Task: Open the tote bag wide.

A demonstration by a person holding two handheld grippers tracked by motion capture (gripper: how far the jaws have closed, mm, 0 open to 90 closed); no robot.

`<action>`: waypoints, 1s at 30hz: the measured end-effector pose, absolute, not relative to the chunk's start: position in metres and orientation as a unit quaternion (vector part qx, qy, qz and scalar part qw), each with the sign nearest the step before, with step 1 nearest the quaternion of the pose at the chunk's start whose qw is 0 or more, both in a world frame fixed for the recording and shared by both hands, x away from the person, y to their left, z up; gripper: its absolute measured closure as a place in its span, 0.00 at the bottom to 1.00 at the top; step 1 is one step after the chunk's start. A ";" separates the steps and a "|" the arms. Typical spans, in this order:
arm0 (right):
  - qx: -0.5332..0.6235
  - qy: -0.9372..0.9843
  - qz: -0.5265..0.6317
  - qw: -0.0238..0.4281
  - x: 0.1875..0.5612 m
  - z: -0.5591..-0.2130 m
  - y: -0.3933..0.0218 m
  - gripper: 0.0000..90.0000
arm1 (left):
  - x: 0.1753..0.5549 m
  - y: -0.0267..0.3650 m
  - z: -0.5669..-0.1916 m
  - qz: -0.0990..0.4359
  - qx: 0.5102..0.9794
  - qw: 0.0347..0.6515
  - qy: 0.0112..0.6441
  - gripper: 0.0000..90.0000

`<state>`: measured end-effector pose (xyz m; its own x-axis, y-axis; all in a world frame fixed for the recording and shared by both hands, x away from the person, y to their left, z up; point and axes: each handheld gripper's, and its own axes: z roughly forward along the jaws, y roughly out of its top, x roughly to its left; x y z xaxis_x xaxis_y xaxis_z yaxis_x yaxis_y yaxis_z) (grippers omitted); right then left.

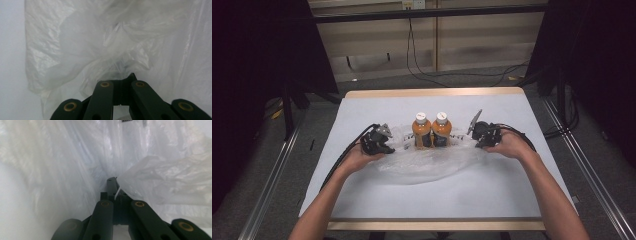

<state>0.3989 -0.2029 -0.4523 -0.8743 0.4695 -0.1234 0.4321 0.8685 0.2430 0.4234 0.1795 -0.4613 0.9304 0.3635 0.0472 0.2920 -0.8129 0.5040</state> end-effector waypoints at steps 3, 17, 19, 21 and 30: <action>0.231 0.965 0.108 0.069 0.392 -0.451 -0.208 1.00 | 0.429 0.184 -0.462 0.081 0.949 0.247 0.181 1.00; 0.246 0.959 0.106 0.089 0.386 -0.453 -0.223 1.00 | 0.436 0.219 -0.461 0.090 0.945 0.232 0.211 1.00; 0.243 0.960 0.104 0.092 0.385 -0.452 -0.223 1.00 | 0.433 0.218 -0.461 0.090 0.945 0.231 0.212 1.00; 0.246 0.961 0.098 0.086 0.384 -0.452 -0.225 1.00 | 0.432 0.220 -0.460 0.084 0.949 0.228 0.203 1.00; 0.249 0.958 0.101 0.097 0.382 -0.452 -0.229 1.00 | 0.432 0.220 -0.460 0.081 0.949 0.227 0.204 1.00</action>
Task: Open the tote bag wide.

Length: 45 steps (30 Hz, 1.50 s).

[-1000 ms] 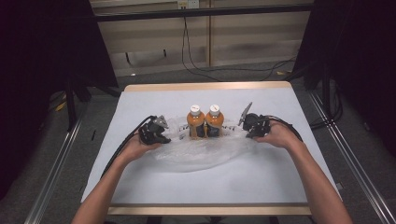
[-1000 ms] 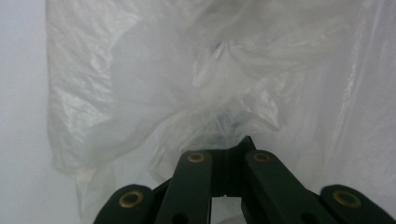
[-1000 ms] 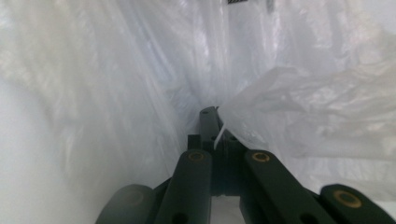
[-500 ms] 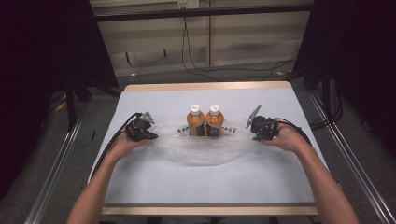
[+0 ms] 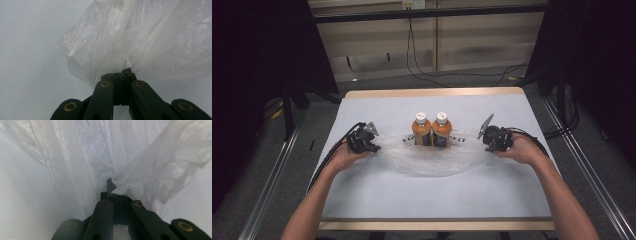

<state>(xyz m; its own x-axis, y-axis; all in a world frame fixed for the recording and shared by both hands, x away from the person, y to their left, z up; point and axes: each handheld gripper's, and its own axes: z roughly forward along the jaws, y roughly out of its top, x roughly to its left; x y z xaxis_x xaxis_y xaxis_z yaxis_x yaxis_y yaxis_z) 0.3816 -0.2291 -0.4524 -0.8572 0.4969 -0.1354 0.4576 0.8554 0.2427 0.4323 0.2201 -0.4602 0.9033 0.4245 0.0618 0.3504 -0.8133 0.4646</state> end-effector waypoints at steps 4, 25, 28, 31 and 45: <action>0.258 0.955 0.110 0.101 0.385 -0.453 -0.233 1.00 | 0.432 0.221 -0.461 0.079 0.946 0.233 0.210 1.00; 0.283 0.938 0.171 0.104 0.378 -0.455 -0.239 1.00 | 0.427 0.227 -0.462 0.065 0.922 0.293 0.245 1.00; 0.293 0.928 0.204 0.104 0.377 -0.454 -0.240 1.00 | 0.422 0.226 -0.456 0.071 0.920 0.302 0.238 1.00; 0.295 0.921 0.236 0.098 0.374 -0.449 -0.241 1.00 | 0.418 0.226 -0.451 0.070 0.914 0.322 0.237 1.00; 0.292 0.877 0.370 0.088 0.369 -0.422 -0.241 1.00 | 0.402 0.238 -0.427 0.068 0.870 0.428 0.237 1.00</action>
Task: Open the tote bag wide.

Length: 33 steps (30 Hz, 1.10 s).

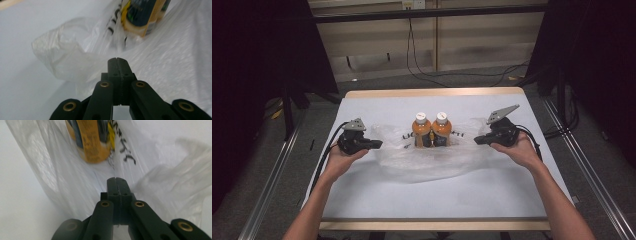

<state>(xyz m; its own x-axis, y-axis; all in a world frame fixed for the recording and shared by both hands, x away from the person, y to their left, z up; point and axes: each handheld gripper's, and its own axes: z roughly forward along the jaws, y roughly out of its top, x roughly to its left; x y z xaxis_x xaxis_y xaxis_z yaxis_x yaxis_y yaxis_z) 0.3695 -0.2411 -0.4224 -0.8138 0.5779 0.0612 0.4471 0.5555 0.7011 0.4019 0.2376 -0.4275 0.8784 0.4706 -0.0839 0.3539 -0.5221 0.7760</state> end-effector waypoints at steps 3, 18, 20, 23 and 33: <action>0.293 0.864 0.400 0.088 0.371 -0.415 -0.238 1.00 | 0.397 0.232 -0.419 0.064 0.861 0.451 0.227 1.00; 0.289 0.858 0.414 0.089 0.391 -0.395 -0.197 1.00 | 0.386 0.141 -0.422 0.017 0.868 0.467 0.169 1.00; 0.298 0.860 0.404 0.088 0.401 -0.401 -0.190 1.00 | 0.385 0.128 -0.428 0.011 0.874 0.457 0.165 1.00; 0.311 0.869 0.376 0.082 0.414 -0.414 -0.182 1.00 | 0.384 0.113 -0.434 0.007 0.886 0.437 0.155 1.00; 0.345 0.872 0.344 0.053 0.444 -0.448 -0.171 1.00 | 0.379 0.093 -0.452 0.017 0.916 0.376 0.141 1.00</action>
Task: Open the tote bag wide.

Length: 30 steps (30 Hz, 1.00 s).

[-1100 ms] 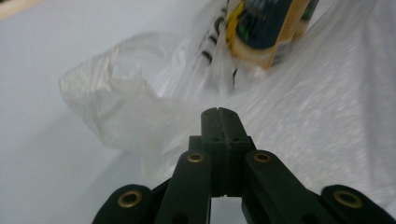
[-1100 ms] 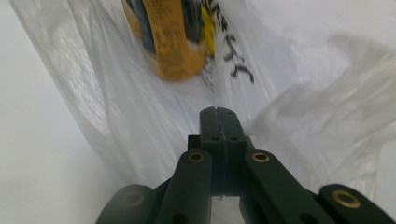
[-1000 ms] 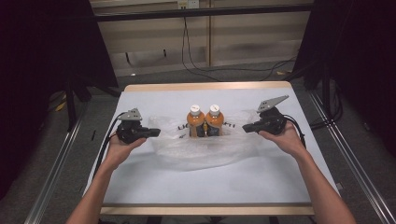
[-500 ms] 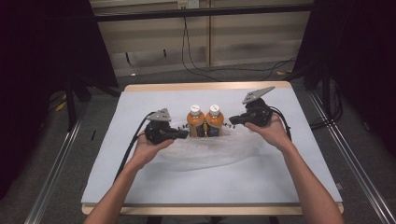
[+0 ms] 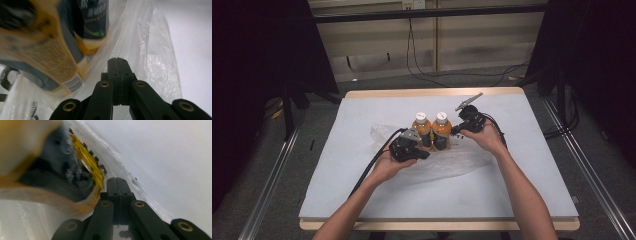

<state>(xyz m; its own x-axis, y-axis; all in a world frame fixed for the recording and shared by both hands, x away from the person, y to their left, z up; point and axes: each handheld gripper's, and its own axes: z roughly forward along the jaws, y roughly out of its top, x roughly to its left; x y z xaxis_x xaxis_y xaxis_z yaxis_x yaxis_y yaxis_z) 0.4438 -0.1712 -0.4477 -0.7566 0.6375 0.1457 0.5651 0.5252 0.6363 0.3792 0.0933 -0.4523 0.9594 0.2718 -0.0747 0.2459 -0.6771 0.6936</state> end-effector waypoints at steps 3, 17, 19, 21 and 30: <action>0.356 0.874 0.328 0.040 0.448 -0.456 -0.167 1.00 | 0.377 0.091 -0.460 0.010 0.919 0.370 0.137 1.00; 0.393 0.869 0.297 0.041 0.471 -0.472 -0.157 1.00 | 0.362 0.091 -0.470 -0.002 0.940 0.324 0.109 1.00; 0.393 0.869 0.296 0.048 0.475 -0.472 -0.154 1.00 | 0.357 0.092 -0.470 0.003 0.939 0.326 0.105 1.00; 0.399 0.866 0.298 0.049 0.479 -0.473 -0.153 1.00 | 0.353 0.095 -0.470 -0.007 0.939 0.328 0.102 1.00; 0.427 0.850 0.302 0.067 0.492 -0.475 -0.148 1.00 | 0.344 0.101 -0.470 -0.018 0.940 0.328 0.091 1.00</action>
<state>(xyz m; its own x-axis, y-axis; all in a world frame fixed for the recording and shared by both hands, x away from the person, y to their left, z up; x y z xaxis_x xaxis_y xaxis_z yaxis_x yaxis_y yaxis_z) 0.4921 -0.1484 -0.4747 -0.6267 0.7659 0.1435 0.6847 0.4533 0.5708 0.3445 0.1006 -0.4699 0.9829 0.1586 -0.0936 0.1824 -0.7690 0.6127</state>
